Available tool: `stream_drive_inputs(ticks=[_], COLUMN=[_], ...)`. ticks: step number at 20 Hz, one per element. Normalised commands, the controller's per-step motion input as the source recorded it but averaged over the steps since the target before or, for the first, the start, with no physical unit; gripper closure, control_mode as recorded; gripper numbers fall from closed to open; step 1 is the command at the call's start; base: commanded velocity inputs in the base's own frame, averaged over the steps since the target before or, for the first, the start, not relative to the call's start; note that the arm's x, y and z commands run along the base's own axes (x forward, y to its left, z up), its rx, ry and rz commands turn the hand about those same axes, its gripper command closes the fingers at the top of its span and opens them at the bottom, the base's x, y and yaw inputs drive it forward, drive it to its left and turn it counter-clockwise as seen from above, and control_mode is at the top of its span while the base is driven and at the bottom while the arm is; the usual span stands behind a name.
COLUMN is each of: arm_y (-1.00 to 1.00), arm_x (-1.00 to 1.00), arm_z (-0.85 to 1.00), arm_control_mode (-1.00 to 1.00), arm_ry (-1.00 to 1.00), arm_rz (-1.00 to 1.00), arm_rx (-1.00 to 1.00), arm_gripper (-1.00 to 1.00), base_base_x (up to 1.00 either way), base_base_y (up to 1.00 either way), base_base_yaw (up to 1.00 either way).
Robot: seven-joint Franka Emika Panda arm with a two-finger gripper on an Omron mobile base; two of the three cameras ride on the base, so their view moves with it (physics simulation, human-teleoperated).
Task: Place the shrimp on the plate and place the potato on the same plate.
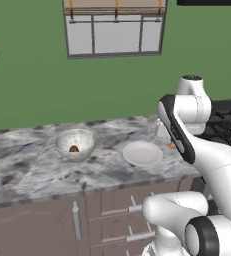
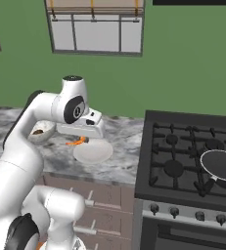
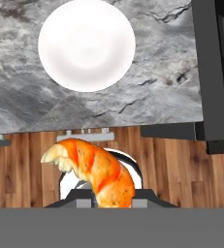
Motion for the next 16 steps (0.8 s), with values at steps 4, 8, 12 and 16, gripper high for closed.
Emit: stream_drive_inputs(ticks=[4,8,12,16], arm_y=[0.00,0.00,0.00,0.00], arm_x=[0.00,0.00,0.00,0.00], arm_z=[0.00,0.00,0.00,0.00], arm_control_mode=[1.00,1.00,1.00,1.00], arm_ry=[0.00,0.00,0.00,0.00], arm_rz=[0.00,0.00,0.00,0.00], arm_rx=[0.00,0.00,0.00,0.00], arm_gripper=[1.00,1.00,1.00,1.00], base_base_x=[0.35,0.18,0.32,0.54], base_base_y=[0.32,0.41,0.26,0.02], base_base_yaw=[0.00,0.00,0.00,0.00])
